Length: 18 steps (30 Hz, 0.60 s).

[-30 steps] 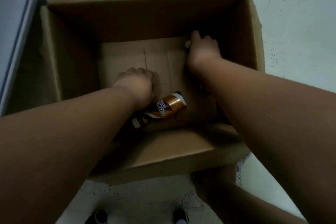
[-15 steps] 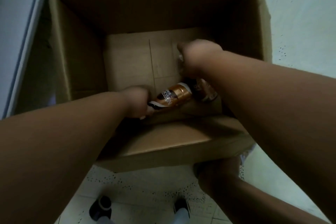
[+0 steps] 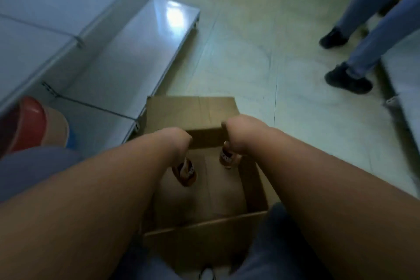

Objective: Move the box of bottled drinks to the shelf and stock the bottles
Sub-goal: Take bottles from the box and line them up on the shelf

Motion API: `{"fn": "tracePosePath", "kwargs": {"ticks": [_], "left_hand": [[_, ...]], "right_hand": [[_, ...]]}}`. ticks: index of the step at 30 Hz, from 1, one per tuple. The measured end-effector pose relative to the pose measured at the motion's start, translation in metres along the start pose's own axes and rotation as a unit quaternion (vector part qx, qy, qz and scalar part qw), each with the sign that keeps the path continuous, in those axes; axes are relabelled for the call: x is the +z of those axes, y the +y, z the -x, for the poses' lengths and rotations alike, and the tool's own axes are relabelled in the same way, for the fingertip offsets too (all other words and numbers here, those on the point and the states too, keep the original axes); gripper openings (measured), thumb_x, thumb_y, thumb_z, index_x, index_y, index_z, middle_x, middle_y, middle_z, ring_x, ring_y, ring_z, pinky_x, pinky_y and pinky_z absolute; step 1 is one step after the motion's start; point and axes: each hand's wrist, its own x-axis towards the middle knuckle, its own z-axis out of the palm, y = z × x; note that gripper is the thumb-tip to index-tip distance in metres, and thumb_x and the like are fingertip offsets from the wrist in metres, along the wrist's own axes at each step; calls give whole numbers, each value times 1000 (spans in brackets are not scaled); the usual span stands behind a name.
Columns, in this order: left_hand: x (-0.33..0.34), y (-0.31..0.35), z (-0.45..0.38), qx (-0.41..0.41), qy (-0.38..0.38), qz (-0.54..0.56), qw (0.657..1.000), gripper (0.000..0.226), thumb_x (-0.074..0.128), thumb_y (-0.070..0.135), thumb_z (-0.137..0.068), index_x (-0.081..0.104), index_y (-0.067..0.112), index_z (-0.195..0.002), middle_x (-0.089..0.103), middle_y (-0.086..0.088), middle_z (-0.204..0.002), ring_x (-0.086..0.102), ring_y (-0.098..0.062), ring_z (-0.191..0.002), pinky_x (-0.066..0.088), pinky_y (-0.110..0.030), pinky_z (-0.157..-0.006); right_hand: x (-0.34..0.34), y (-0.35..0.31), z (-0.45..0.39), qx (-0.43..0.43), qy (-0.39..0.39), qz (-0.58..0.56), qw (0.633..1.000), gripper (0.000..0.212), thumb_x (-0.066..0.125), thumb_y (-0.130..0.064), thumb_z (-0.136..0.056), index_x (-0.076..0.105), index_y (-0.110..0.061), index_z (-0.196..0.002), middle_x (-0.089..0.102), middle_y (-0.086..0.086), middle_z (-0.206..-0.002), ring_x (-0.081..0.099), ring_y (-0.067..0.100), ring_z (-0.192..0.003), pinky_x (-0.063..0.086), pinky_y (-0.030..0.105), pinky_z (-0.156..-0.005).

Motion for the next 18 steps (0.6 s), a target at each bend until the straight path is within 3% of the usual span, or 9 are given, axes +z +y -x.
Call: {"fn": "tracePosePath", "kwargs": {"ticks": [5, 8, 11, 14, 18], "left_hand": [[-87, -25, 75, 6, 141, -16, 990, 32, 65, 18, -86, 57, 15, -116, 60, -9, -111, 59, -27, -98, 52, -35, -79], [-127, -45, 110, -3, 215, -51, 975, 31, 62, 17, -87, 56, 17, -117, 60, -8, -113, 57, -25, -97, 48, -34, -75], [-152, -74, 140, -26, 261, -61, 963, 27, 57, 24, -93, 53, 16, -119, 58, -8, -114, 52, -23, -91, 43, -34, -73], [-170, -115, 172, -50, 290, -33, 955, 32, 46, 37, -99, 53, 13, -119, 59, -11, -116, 55, -29, -101, 42, -35, -77], [-184, -178, 203, -79, 318, -9, 945, 28, 49, 32, -98, 60, 18, -118, 61, -7, -120, 56, -26, -107, 41, -30, -78]], "right_hand": [[-84, -15, 41, -7, 101, 5, 995, 31, 76, -23, -76, 58, -15, -99, 58, 3, -89, 57, 26, -84, 55, 39, -76], [-129, -32, 55, -18, 154, 23, 988, 26, 65, -33, -87, 54, -13, -100, 56, 5, -93, 53, 27, -84, 48, 35, -70], [-167, -57, 64, -40, 212, 45, 975, 32, 53, -43, -94, 56, -13, -103, 59, 7, -97, 56, 28, -90, 38, 31, -67], [-198, -92, 62, -64, 243, 36, 967, 38, 49, -46, -95, 57, -10, -102, 52, 2, -79, 49, 23, -76, 36, 30, -64], [-232, -147, 39, -108, 280, 13, 954, 32, 52, -42, -95, 59, -12, -101, 56, 4, -89, 47, 22, -80, 37, 30, -67]]}}
